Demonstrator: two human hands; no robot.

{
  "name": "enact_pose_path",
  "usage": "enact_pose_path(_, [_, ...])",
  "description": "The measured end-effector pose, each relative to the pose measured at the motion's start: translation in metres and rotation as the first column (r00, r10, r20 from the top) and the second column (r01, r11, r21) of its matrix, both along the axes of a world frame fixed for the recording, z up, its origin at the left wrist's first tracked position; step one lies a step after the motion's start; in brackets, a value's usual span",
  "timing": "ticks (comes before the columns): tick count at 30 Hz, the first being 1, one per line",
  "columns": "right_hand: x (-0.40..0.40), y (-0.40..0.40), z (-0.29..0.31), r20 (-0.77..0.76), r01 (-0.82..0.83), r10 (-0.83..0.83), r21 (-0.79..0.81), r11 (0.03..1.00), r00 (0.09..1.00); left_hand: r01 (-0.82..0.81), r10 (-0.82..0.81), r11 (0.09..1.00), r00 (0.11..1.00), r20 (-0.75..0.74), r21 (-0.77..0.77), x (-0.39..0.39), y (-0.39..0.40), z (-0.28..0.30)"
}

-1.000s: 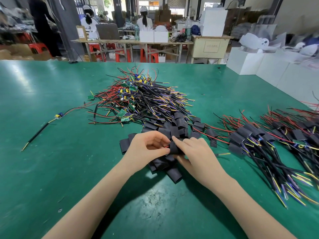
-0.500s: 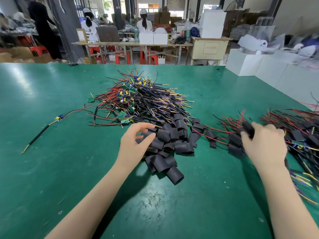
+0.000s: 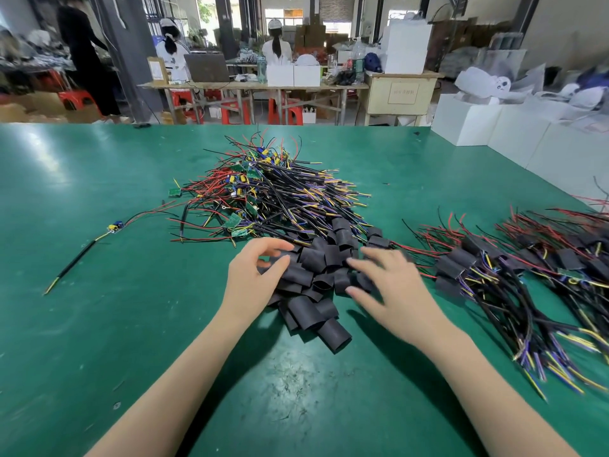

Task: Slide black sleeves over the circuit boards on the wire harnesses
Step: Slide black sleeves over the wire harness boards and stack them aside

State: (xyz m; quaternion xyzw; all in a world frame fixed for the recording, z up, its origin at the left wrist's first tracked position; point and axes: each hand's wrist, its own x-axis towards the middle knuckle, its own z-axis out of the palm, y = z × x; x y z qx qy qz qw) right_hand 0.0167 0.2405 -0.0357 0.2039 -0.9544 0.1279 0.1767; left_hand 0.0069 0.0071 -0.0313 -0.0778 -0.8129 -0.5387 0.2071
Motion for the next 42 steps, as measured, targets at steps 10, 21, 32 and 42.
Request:
enact_pose_path(10, [-0.003,0.001,-0.005,0.12,-0.083,0.079,0.029,0.996,0.99,-0.066,0.072,0.952,0.997,0.009,-0.3,-0.035,-0.015,-0.006])
enact_pose_path(21, [0.0,0.002,0.002,0.101,-0.22,0.221,-0.023,0.975,0.97,0.059,0.088,0.515,0.989,0.121,-0.855,-0.098,-0.057,0.002])
enact_pose_path(32, [-0.002,0.0,0.003,0.158,-0.23,0.224,0.018,0.973,0.962,-0.249,0.166,0.631,0.968,-0.186,-0.735,-0.092,-0.074,0.024])
enact_pose_path(42, [0.0,-0.001,0.002,0.129,-0.229,0.233,-0.05,0.972,0.964,-0.41,0.278,0.791,0.902,-0.331,-0.454,-0.082,-0.071,0.062])
